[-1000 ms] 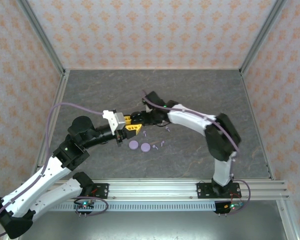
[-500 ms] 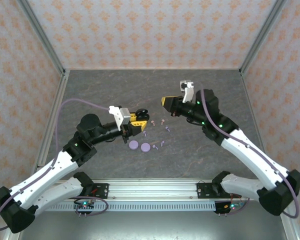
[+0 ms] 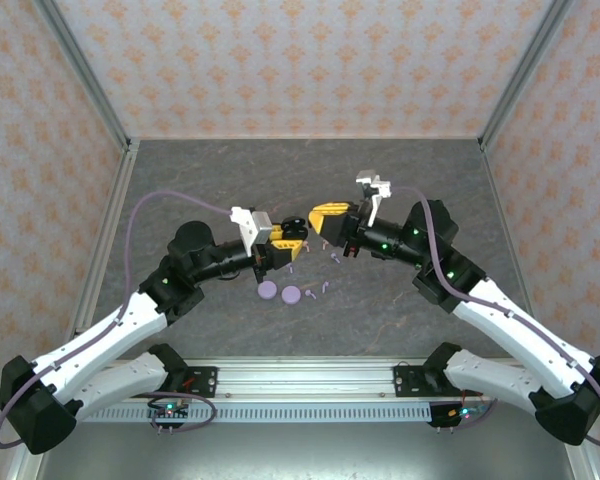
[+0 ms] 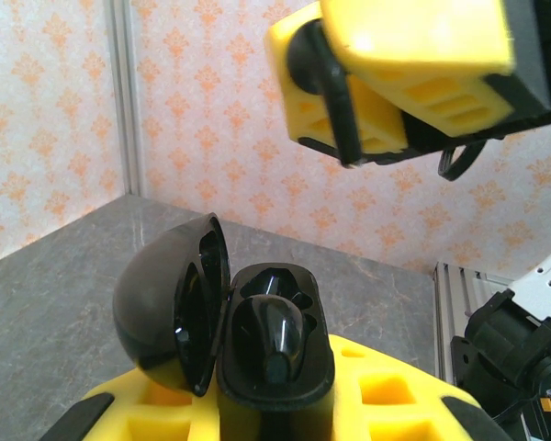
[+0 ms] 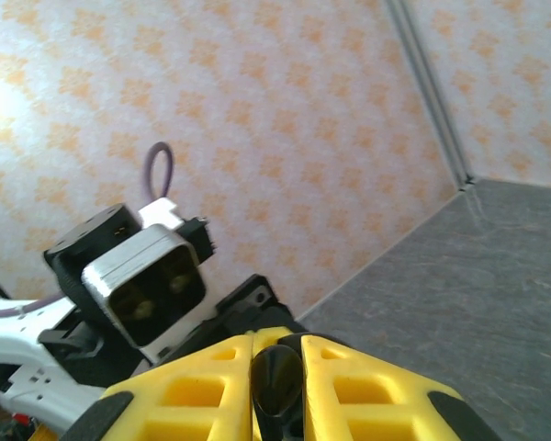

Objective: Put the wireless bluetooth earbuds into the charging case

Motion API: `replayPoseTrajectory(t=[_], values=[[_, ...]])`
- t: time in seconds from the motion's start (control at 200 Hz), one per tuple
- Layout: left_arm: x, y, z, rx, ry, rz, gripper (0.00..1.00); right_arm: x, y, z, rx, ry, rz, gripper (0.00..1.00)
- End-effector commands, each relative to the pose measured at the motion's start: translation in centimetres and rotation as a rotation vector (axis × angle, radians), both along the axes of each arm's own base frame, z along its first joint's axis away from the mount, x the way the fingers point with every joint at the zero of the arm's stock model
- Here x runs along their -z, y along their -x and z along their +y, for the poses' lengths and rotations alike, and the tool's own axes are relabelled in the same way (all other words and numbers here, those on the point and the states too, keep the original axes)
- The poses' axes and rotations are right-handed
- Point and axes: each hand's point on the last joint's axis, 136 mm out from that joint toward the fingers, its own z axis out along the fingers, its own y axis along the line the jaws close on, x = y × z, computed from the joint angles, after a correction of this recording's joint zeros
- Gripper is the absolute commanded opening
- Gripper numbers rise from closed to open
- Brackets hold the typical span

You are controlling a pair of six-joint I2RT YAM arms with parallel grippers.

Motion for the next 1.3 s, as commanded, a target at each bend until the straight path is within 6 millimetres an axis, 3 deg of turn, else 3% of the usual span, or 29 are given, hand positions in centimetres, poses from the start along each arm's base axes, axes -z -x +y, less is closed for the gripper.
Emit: replayPoseTrajectory(t=[0.0, 0.651, 1.056, 1.296], values=[[-3.3, 0.9, -0.3, 0.036, 0.071, -0.066, 0.0, -1.2, 0.7, 0.7, -0.037, -0.015, -0.091, 0.18], [-3.4, 0.9, -0.3, 0.034, 0.053, -0.075, 0.0, 1.5, 0.0, 2.1, -0.063, 0.056, -0.043, 0.18], [-3.4, 0.8, -0.2, 0.026, 0.049, -0.078, 0.0, 1.3, 0.4, 2.4, -0.096, 0.033, -0.042, 0.18], [-3.7, 0.9, -0.1, 0.021, 0.058, -0.084, 0.0, 2.9, 0.3, 2.1, -0.081, 0.087, -0.022, 0.18]])
